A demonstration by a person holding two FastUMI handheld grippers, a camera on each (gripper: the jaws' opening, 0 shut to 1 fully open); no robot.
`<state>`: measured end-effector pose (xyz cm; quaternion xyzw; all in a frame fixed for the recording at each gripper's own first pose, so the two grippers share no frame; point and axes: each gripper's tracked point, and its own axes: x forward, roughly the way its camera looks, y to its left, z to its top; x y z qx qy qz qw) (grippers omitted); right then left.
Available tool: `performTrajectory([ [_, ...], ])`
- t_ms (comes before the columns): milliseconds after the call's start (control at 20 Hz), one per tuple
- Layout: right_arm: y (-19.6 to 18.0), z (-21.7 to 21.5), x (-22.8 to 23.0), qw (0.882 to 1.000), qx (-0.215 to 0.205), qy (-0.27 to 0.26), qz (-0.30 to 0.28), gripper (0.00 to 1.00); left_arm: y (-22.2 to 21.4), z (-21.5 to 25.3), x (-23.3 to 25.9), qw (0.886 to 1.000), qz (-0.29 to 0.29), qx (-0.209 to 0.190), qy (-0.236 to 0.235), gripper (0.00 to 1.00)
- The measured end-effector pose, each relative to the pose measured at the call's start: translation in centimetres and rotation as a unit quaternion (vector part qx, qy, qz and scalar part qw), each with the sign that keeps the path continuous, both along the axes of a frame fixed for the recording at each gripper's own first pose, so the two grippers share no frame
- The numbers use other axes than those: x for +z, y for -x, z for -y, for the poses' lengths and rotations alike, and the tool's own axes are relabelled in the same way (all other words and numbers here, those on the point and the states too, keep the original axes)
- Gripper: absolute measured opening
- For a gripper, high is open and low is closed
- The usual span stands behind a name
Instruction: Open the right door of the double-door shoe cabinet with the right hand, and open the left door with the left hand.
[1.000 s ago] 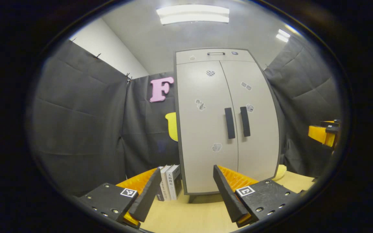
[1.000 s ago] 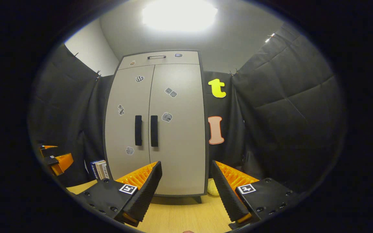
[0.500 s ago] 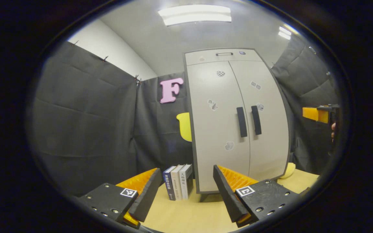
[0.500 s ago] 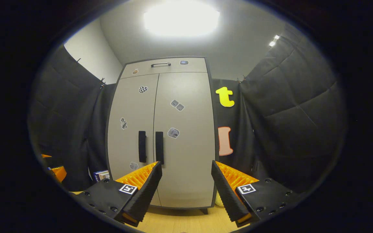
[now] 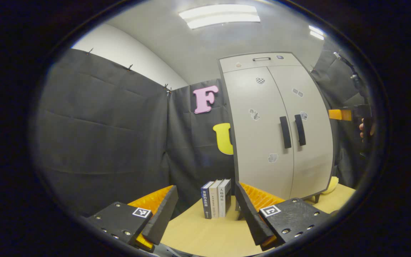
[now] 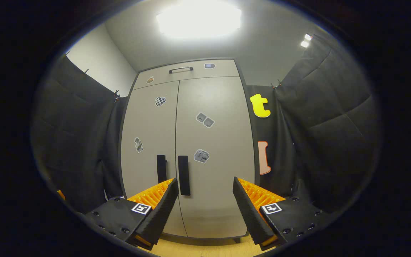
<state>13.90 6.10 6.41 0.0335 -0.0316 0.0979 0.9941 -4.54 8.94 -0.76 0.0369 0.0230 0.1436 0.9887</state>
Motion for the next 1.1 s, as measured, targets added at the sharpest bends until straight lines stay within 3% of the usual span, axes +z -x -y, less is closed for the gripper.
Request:
performTrajectory([
  [800,-8.2,-6.7,-1.1,0.999,0.020,0.043,-0.014,0.97,2.9,-4.5,-0.7,0.998,-0.014,0.060,-0.008,0.95],
  [1100,-11.0,-8.6,-2.0,0.999,0.024,0.027,-0.037,0.97,3.2,-5.2,-1.0,0.997,-0.021,0.075,-0.008,0.95],
])
